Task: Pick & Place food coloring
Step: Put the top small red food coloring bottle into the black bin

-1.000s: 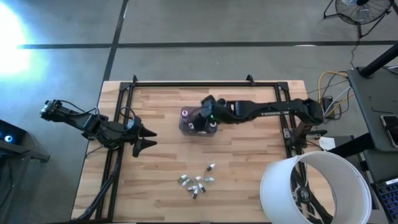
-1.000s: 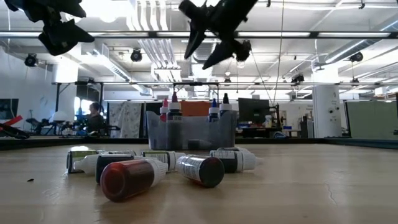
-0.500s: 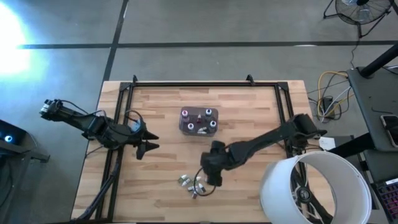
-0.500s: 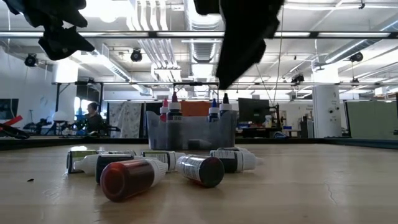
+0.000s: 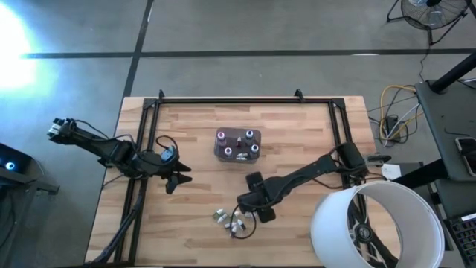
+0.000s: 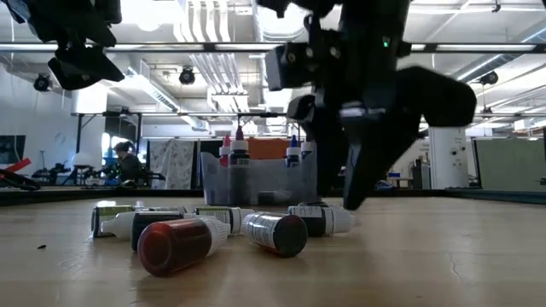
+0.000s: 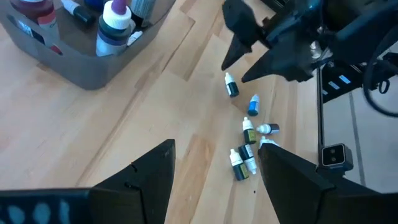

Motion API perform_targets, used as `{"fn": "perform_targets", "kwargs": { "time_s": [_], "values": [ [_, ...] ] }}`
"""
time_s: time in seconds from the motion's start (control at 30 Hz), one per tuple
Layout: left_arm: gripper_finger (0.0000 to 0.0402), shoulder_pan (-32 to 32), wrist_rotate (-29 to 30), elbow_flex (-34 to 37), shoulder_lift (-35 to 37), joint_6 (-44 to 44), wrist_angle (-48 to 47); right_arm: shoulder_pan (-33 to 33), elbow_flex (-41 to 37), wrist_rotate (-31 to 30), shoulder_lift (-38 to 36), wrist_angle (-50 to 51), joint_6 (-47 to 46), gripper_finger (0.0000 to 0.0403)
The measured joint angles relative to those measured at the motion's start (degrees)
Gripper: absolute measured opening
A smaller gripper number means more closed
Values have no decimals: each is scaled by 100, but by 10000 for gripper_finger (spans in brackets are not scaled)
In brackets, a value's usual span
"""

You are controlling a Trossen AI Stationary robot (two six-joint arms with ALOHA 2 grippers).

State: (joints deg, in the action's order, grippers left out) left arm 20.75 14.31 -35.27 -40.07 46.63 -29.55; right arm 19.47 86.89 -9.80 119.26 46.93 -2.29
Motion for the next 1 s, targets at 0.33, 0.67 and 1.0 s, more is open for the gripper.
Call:
{"fn": "perform_targets", "kwargs": {
  "time_s": [0.33,0.67,1.0],
  "values": [
    [206,0,75,0,0,-114,1,-303,2,788,240,-103,60,198],
    [206,0,83,0,0,-83,-1,-568,16,1031,262,-226,-60,87],
    [206,0,81,0,0,-42,-1,-829,790,476,71,-223,-1683,11]
  ]
}}
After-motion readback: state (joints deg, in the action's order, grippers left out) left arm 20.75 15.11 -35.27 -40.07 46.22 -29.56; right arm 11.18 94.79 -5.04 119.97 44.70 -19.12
